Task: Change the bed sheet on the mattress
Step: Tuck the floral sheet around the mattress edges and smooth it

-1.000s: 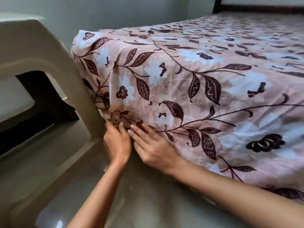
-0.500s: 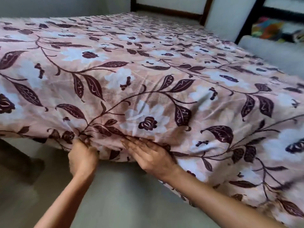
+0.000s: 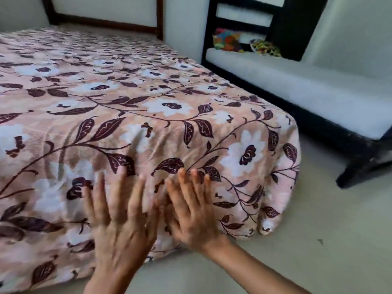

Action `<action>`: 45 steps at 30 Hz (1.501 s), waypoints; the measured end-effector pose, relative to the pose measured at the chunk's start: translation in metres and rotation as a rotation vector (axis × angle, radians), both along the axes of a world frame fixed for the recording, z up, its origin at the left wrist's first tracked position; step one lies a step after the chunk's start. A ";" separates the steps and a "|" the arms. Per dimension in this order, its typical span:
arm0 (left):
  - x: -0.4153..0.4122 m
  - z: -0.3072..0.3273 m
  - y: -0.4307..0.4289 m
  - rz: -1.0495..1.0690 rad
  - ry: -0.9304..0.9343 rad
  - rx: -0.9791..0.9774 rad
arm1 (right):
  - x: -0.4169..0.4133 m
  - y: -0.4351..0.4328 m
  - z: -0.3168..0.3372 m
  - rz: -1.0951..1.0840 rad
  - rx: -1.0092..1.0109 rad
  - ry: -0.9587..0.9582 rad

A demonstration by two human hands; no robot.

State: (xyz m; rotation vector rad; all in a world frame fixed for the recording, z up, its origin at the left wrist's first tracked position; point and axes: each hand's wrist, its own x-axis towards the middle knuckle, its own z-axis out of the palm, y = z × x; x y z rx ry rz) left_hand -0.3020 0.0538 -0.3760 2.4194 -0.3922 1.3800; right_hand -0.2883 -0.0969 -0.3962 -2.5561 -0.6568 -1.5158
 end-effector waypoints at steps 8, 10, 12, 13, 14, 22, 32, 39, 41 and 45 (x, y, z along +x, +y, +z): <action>0.031 -0.061 -0.058 0.052 0.134 0.321 | 0.006 -0.098 -0.034 -0.283 -0.234 0.234; 0.035 -0.067 -0.069 0.098 0.114 0.270 | -0.002 -0.108 -0.036 -0.293 -0.224 0.281; 0.035 -0.067 -0.081 0.083 0.153 0.245 | -0.012 -0.117 -0.033 -0.231 -0.115 0.260; 0.034 -0.070 -0.089 0.080 0.163 0.248 | -0.015 -0.122 -0.030 -0.197 -0.042 0.216; 0.033 -0.072 -0.096 0.067 0.184 0.271 | -0.017 -0.126 -0.023 -0.182 0.016 0.162; 0.009 -0.086 -0.125 -0.299 0.346 0.408 | 0.024 -0.133 -0.002 -0.312 -0.053 0.133; 0.001 -0.029 -0.060 -0.265 -0.123 0.173 | -0.007 -0.103 -0.045 -0.218 0.067 0.118; 0.021 -0.034 0.007 0.104 -0.176 0.157 | 0.042 -0.025 -0.008 -0.025 -0.089 -0.061; 0.023 -0.036 0.023 0.151 -0.082 0.203 | 0.050 -0.021 -0.023 -0.094 -0.143 -0.101; 0.028 -0.037 0.037 0.189 0.037 0.278 | 0.051 -0.034 -0.063 -0.131 -0.234 -0.121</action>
